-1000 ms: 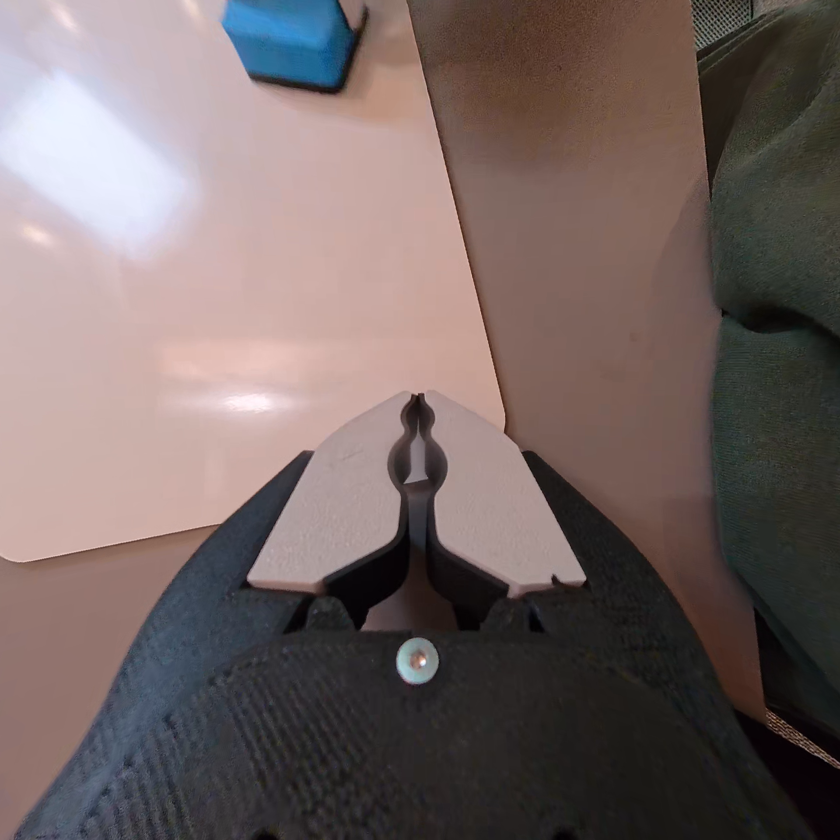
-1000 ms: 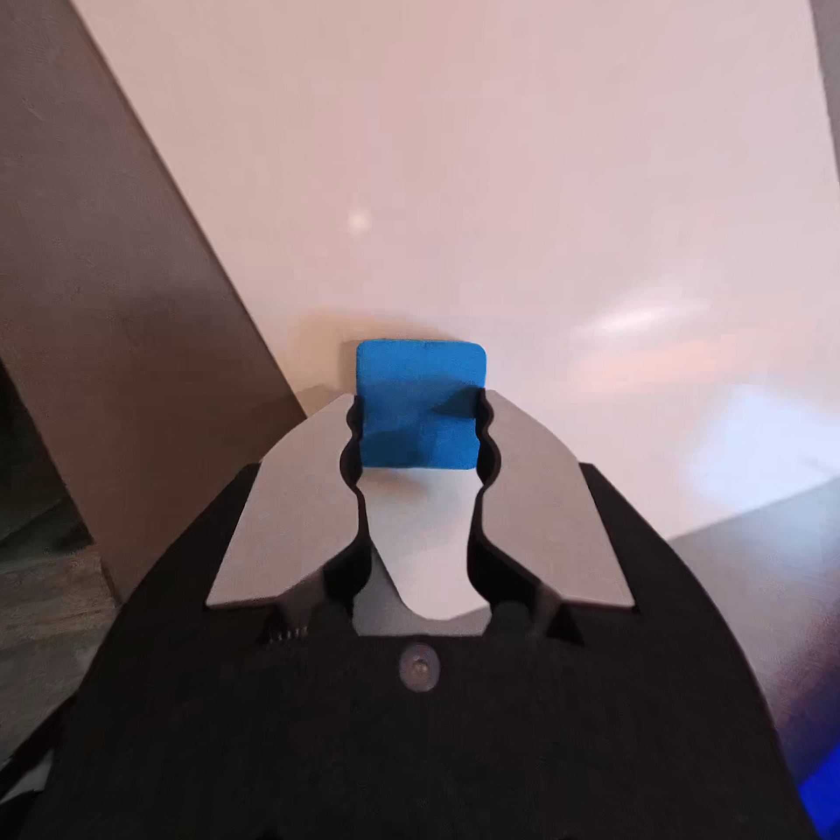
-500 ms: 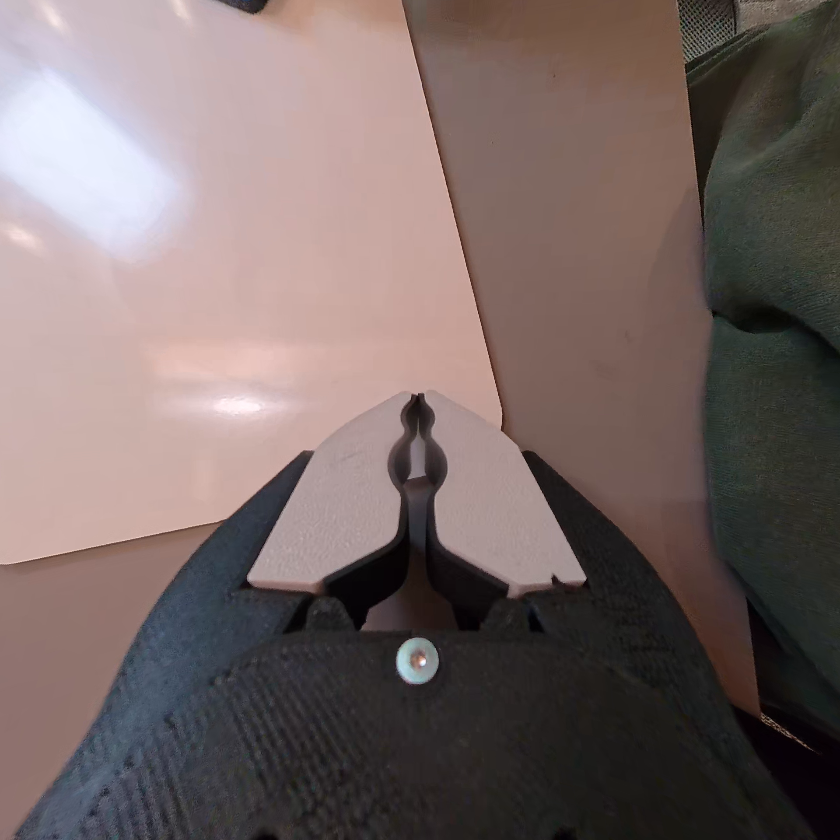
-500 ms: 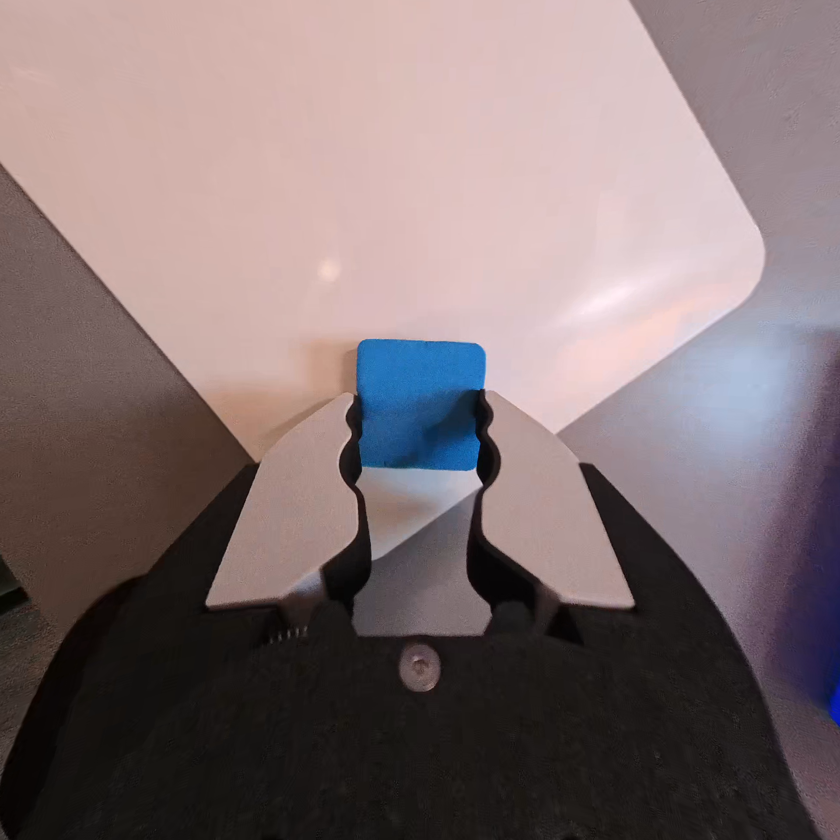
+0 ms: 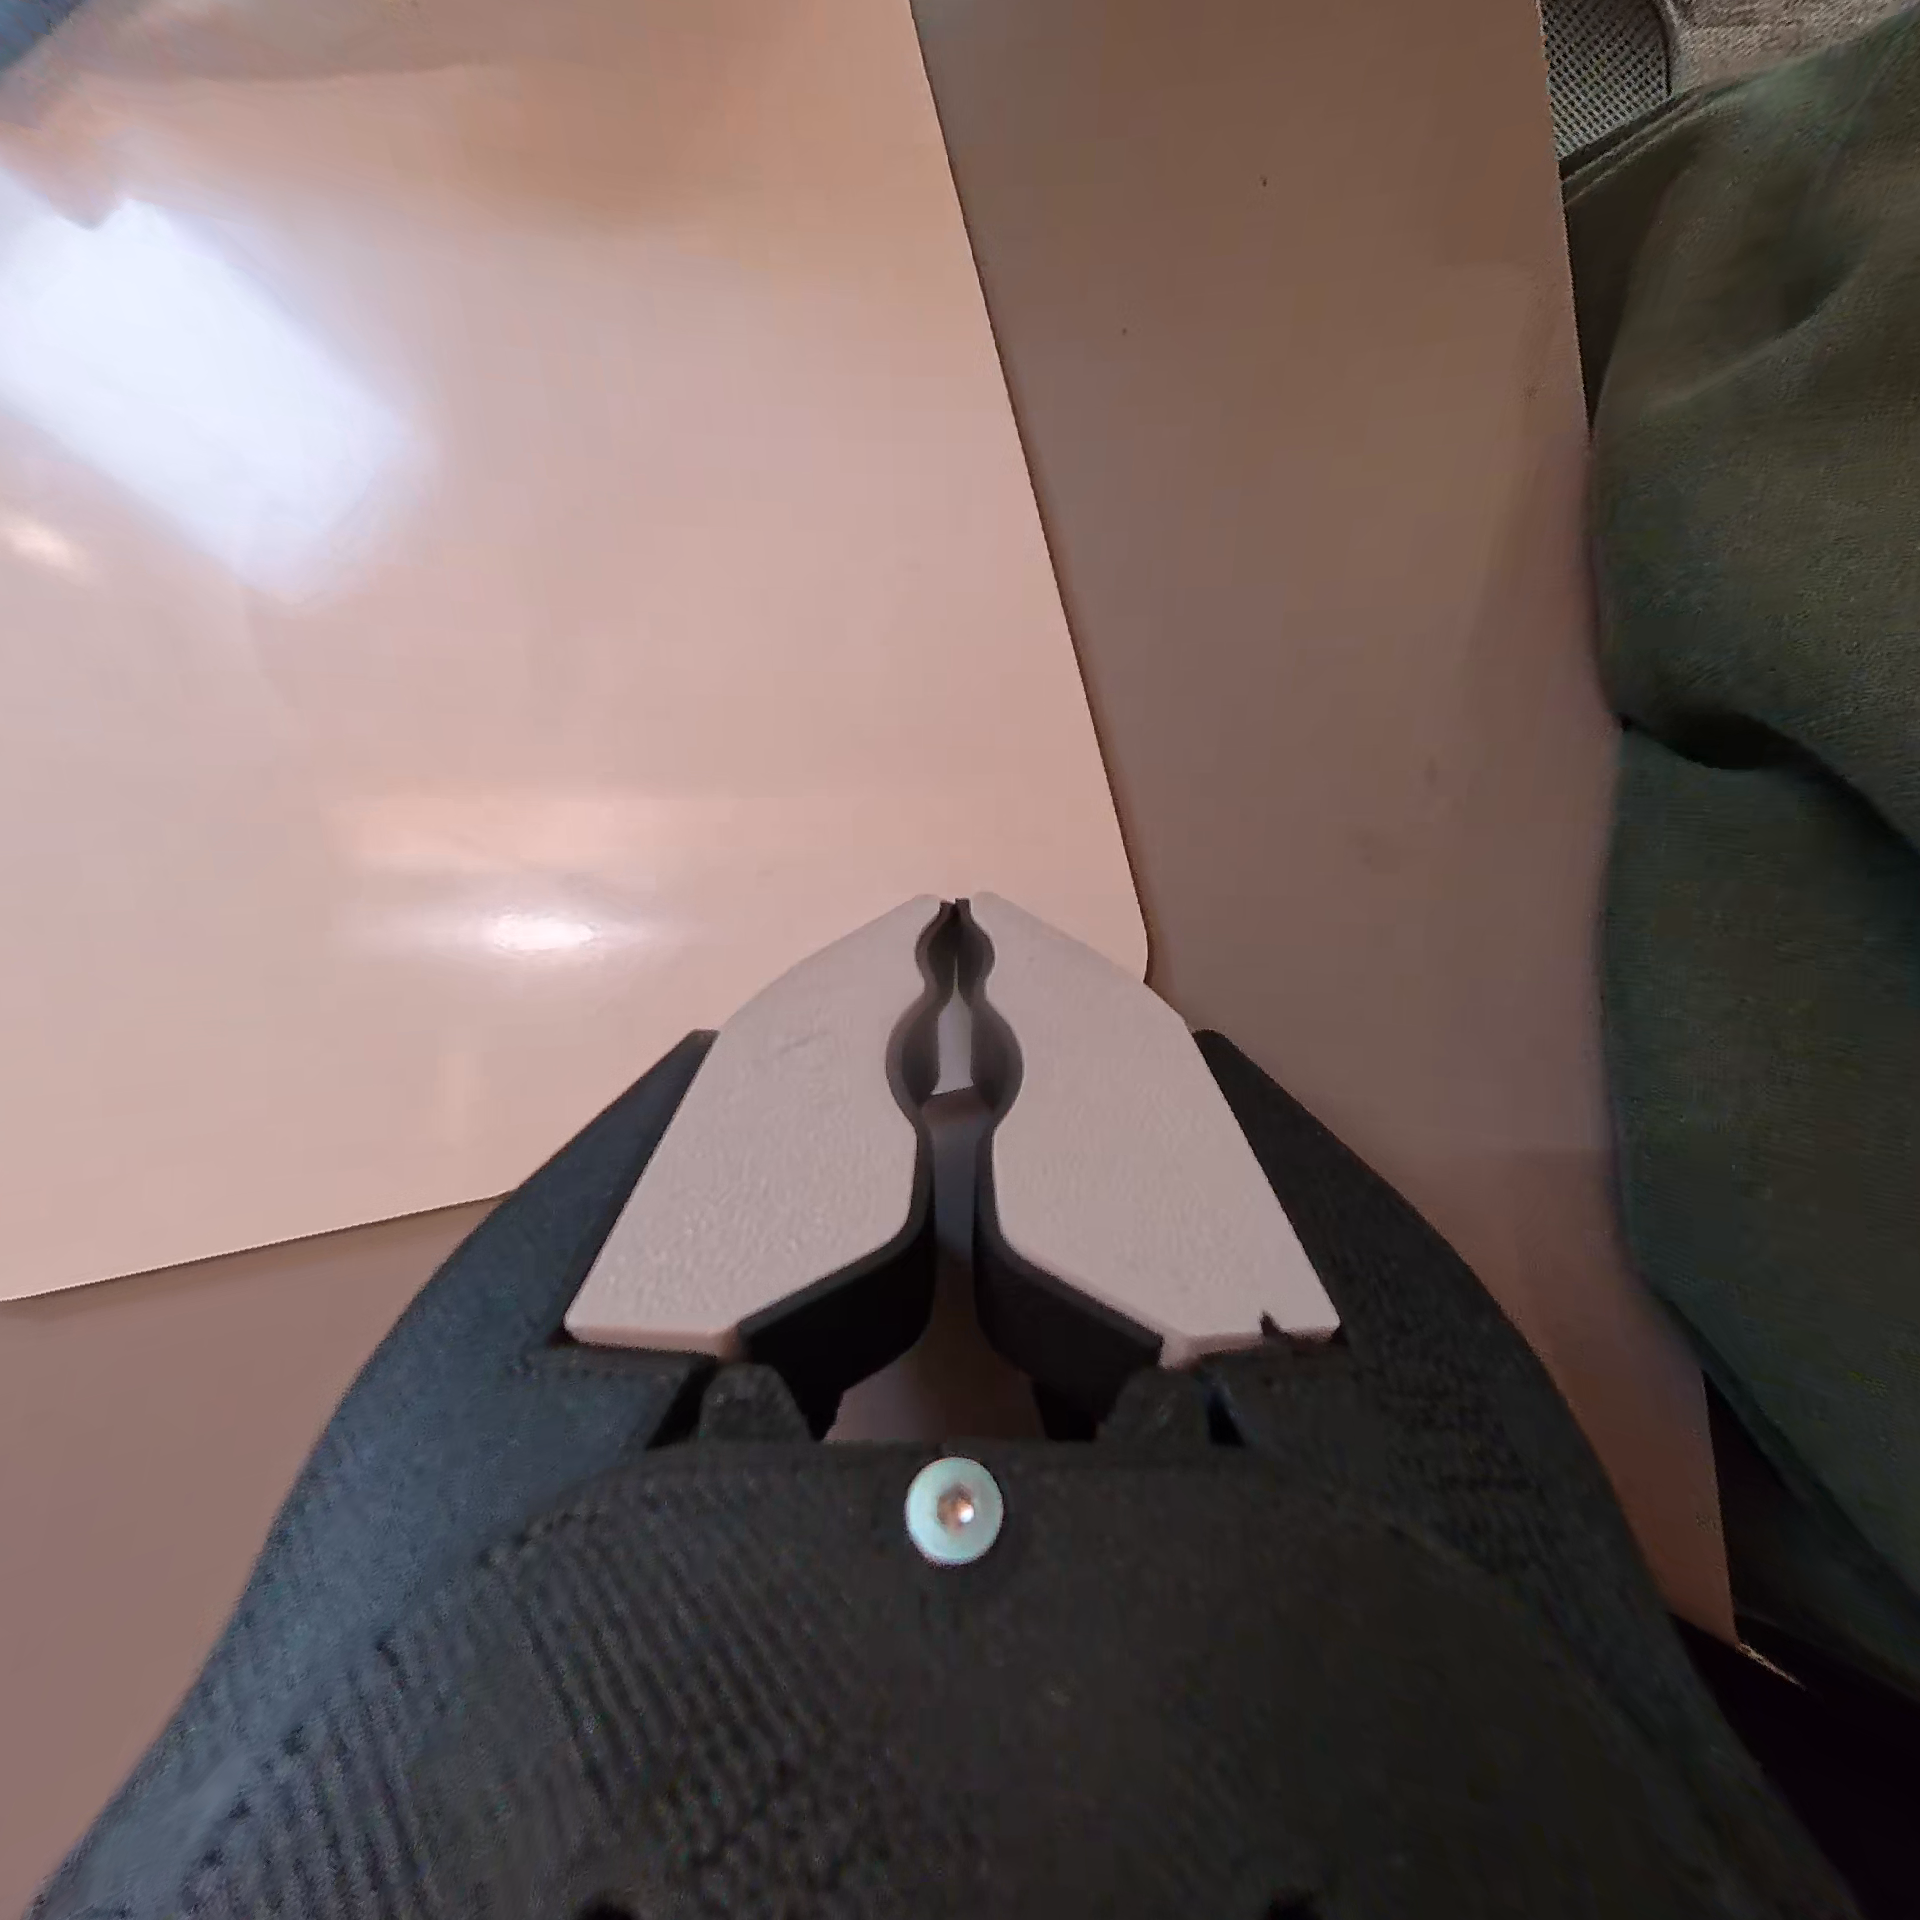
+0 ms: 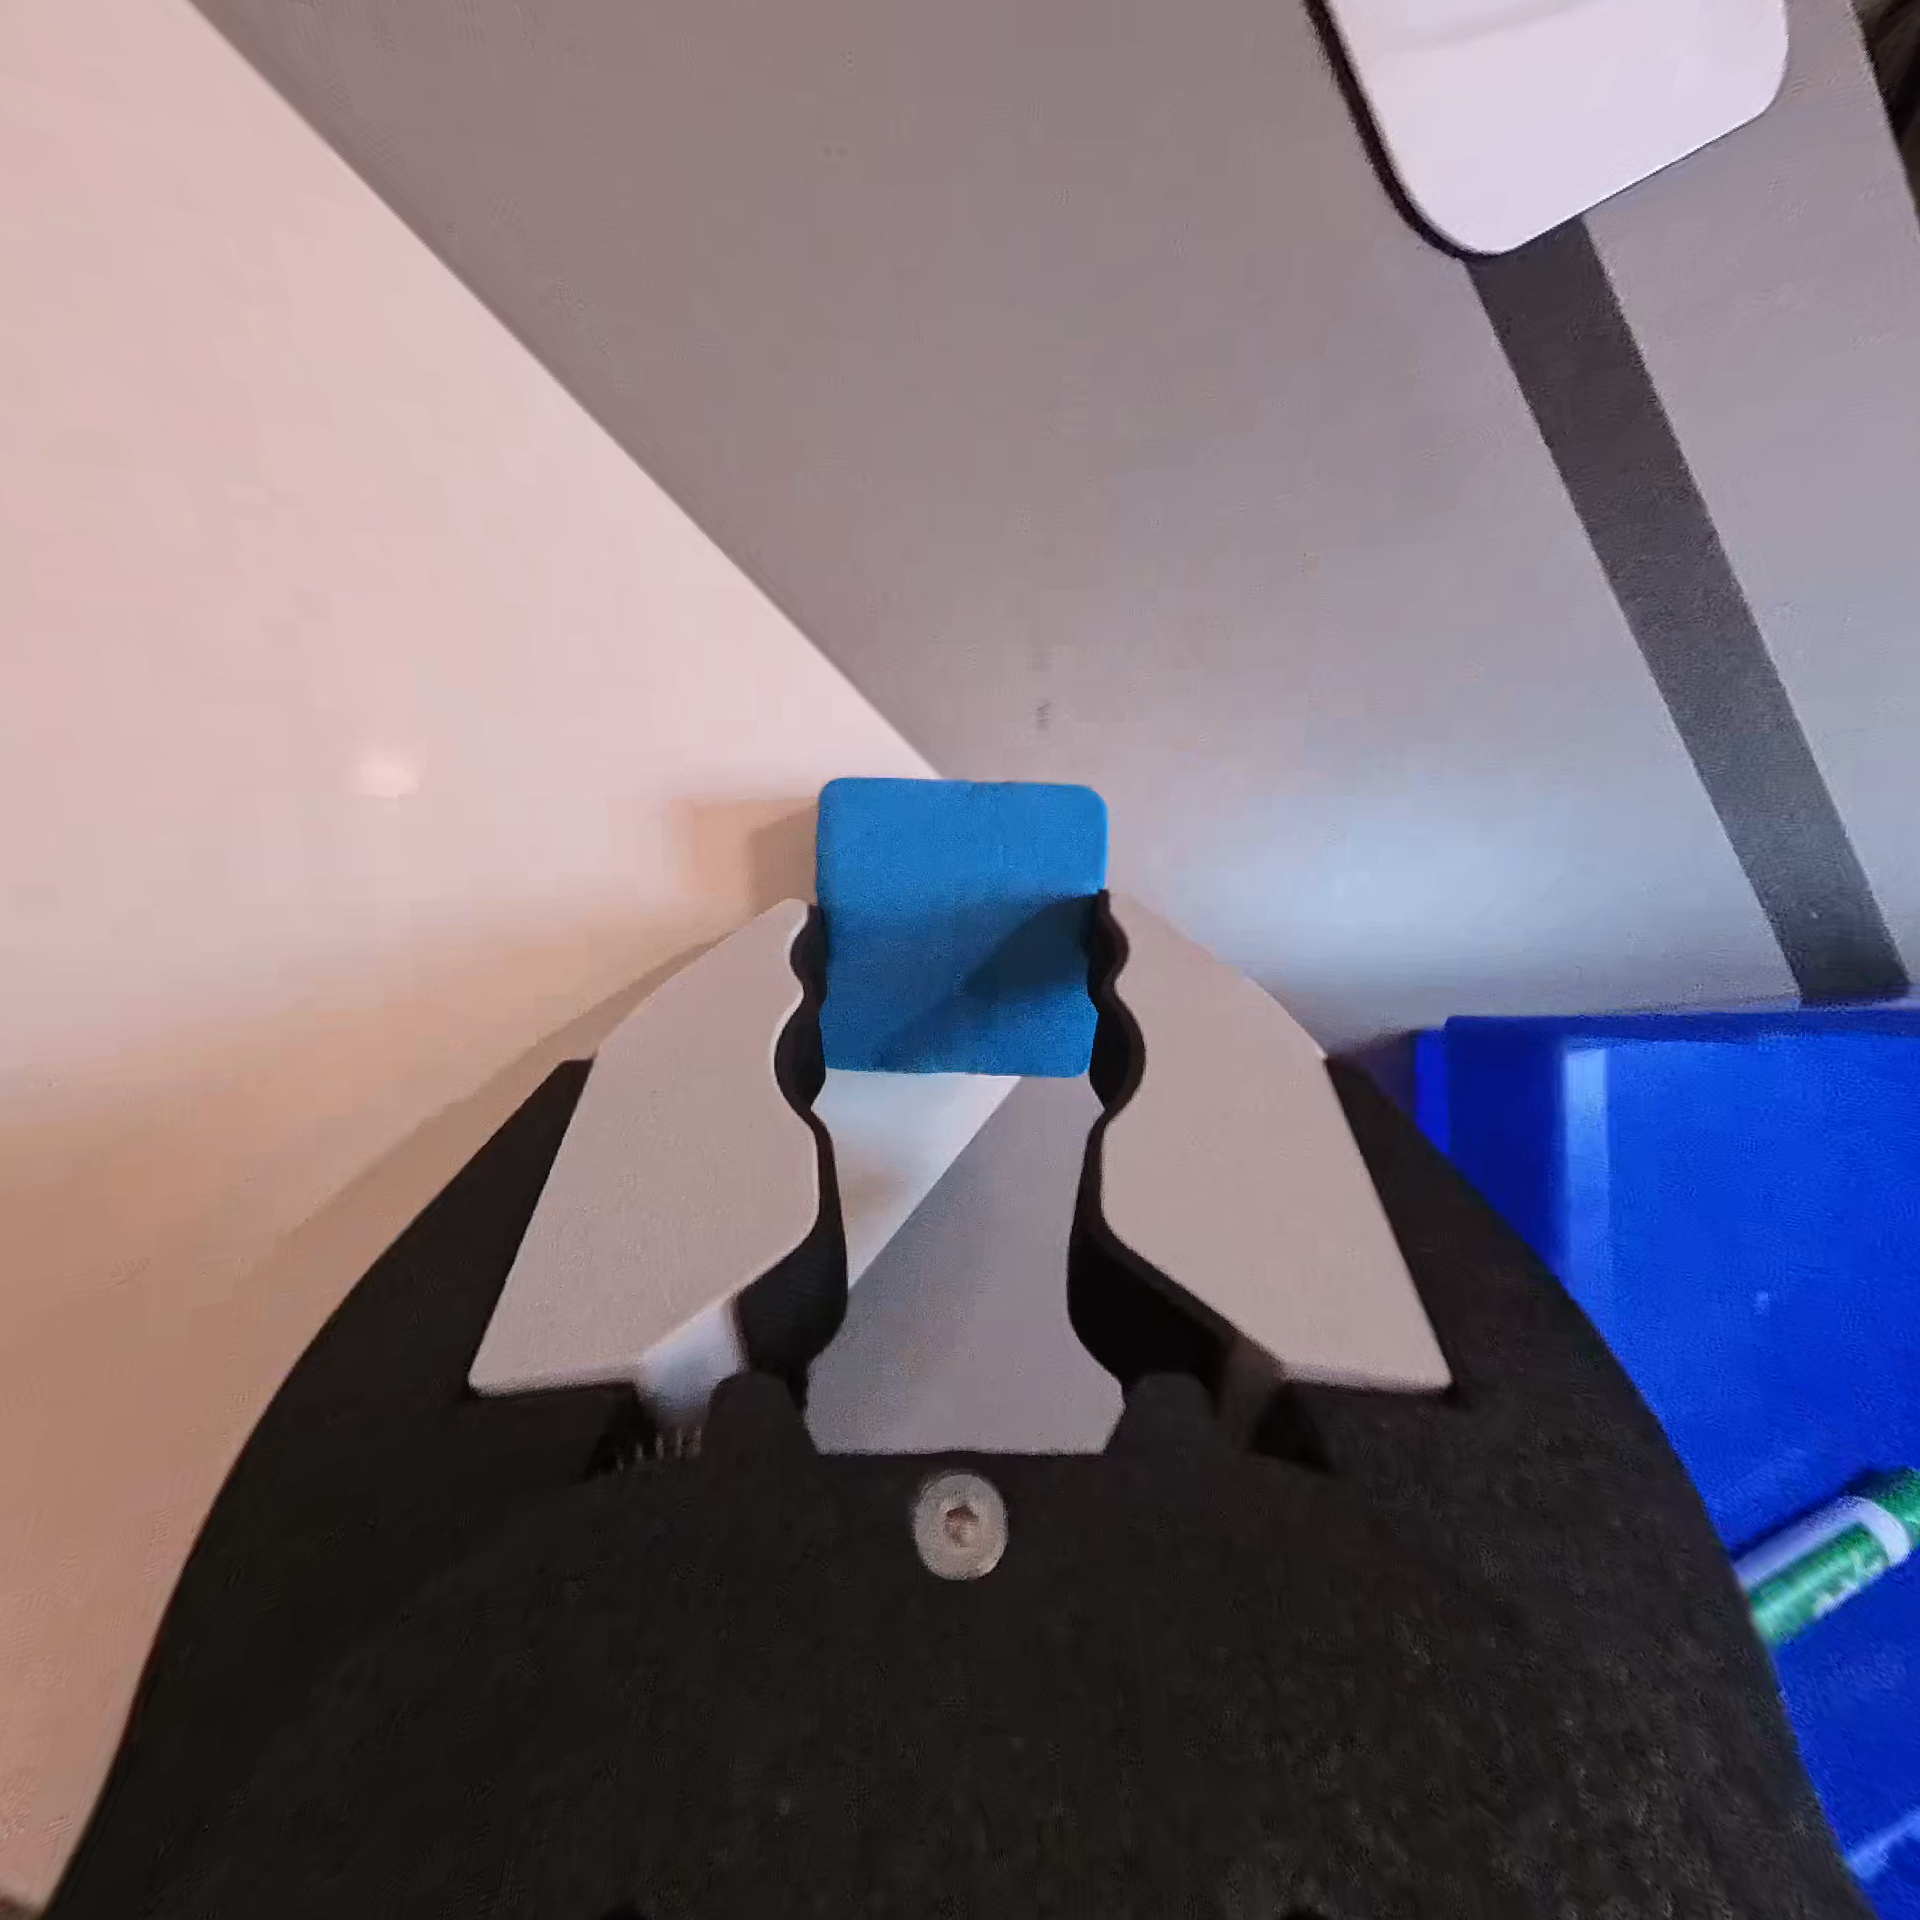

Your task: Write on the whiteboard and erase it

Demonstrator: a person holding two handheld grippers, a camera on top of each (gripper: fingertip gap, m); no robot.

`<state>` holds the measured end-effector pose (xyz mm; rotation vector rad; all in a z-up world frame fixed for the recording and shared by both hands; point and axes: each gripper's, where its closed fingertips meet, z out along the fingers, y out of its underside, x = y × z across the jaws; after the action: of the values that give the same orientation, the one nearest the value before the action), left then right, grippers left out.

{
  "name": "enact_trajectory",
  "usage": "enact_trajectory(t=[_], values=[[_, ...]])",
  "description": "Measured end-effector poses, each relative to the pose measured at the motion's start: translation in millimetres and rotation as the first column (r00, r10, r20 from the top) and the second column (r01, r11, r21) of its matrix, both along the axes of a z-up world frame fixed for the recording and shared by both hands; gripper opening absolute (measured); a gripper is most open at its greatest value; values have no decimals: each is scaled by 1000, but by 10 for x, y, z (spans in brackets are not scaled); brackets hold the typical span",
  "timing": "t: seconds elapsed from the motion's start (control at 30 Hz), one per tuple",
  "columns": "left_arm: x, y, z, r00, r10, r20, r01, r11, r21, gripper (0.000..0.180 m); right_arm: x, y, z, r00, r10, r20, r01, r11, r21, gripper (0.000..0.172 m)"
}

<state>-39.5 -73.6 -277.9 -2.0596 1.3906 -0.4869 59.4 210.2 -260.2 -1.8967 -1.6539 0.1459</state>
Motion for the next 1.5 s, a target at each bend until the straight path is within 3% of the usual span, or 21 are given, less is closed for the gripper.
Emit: enact_trajectory(t=[0.13, 0.3, 0.5, 0.67, 0.77, 0.93, 1.07, 1.17, 1.27, 1.33, 1.37, 1.43, 1.5], values=[[5, 2, 0, 1000, -2, 7, 2, 1000, -4, 0, -251, 240, 233, 973, -115, -202, 96, 991, -98, 49], [-1, -2, 0, 1000, 0, 2, 0, 1000, 3, 0, -331, 664, 151, 919, -341, -195, 298, 929, -222, 49], [-13, 7, 0, 1000, 3, 3, -3, 1000, 12, 0, -385, 920, -54, 883, -421, -208, 384, 902, -197, 52], [-18, 15, -1, 1000, 6, -1, -6, 1000, 21, 0, -518, 743, 313, 871, -319, -374, 287, 948, -140, 70], [-26, 29, -1, 1000, 14, -8, -14, 999, 29, 0, -554, 377, 630, 863, -185, -471, 152, 983, -107, 71], [-30, 78, 5, 1000, 5, -12, -4, 998, 70, 0, -385, -267, 919, 856, -7, -518, -6, 1000, -23, 69], [-119, 346, 337, 973, 119, 200, -143, 984, 110, 0, -170, -673, 1059, 799, 71, -597, -69, 997, 25, 73], [-564, 662, 747, 902, 281, 327, -351, 919, 179, 0, 57, -845, 1040, 770, 60, -635, -74, 997, 5, 75], [-1339, 970, 1186, 794, 481, 372, -584, 773, 247, 0, 297, -910, 1007, 771, 42, -635, -54, 999, 1, 69], [-2017, 1149, 1425, 718, 632, 292, -696, 640, 326, 0, 411, -943, 1060, 754, 51, -655, -53, 998, 16, 62], [-2341, 1237, 1523, 666, 702, 251, -741, 584, 332, 24, 448, -940, 1092, 742, 51, -669, -47, 999, 24, 61], [-2943, 1398, 1597, 550, 823, 141, -820, 499, 281, 42, 480, -929, 1129, 714, 49, -699, -41, 999, 29, 60], [-3515, 1558, 1563, 433, 901, 23, -873, 413, 260, 42, 468, -922, 1110, 687, 50, -725, -43, 999, 28, 57]])
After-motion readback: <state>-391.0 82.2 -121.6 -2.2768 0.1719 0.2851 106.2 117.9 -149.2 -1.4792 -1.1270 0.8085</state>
